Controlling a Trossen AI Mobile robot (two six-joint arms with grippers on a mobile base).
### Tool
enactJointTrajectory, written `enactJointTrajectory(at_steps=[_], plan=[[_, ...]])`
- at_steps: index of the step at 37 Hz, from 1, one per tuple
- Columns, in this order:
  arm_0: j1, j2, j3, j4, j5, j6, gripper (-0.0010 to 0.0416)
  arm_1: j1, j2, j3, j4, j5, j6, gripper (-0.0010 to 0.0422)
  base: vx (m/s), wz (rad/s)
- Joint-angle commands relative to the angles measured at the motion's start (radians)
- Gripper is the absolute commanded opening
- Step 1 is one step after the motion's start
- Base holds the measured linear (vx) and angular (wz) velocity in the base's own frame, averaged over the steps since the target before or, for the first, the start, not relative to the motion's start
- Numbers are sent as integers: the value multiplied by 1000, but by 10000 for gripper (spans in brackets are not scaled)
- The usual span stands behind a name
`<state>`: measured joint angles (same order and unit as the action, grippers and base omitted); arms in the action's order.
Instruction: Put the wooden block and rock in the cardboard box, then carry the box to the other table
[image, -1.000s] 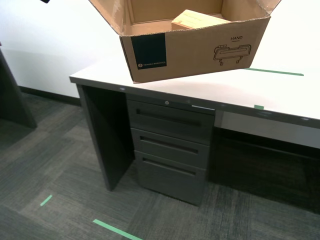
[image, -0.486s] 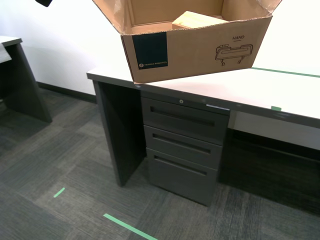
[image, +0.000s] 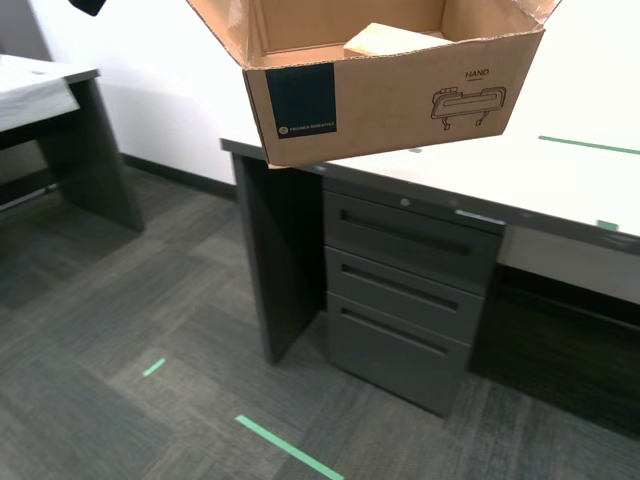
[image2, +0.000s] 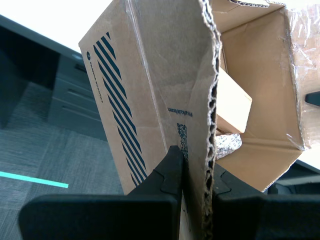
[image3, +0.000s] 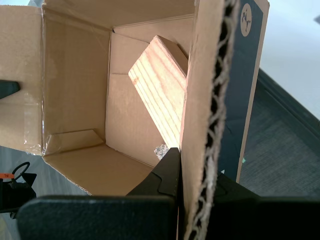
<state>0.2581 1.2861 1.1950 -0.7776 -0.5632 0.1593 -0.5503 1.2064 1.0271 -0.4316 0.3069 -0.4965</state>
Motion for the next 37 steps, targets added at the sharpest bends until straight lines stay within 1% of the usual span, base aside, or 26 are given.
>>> enactJointTrajectory(at_steps=[1, 6, 9, 21, 26, 37], plan=[[2, -1, 2, 12, -12, 3, -1, -2, -1, 2, 11, 14, 11, -1, 10, 327], [3, -1, 2, 11, -12, 10, -1, -2, -1, 2, 11, 15, 29, -1, 28, 340], [3, -1, 2, 11, -12, 25, -1, -2, -1, 2, 9, 15, 33, -1, 40, 345], [5, -1, 2, 10, -12, 26, -1, -2, -2, 2, 4, 14, 29, -1, 53, 346], [5, -1, 2, 11, -11, 25, 0, -2, -2, 2, 5, 12, 10, -1, 60, 330], [5, -1, 2, 11, -11, 24, -1, -2, -2, 2, 9, 14, 10, -1, 65, 283]])
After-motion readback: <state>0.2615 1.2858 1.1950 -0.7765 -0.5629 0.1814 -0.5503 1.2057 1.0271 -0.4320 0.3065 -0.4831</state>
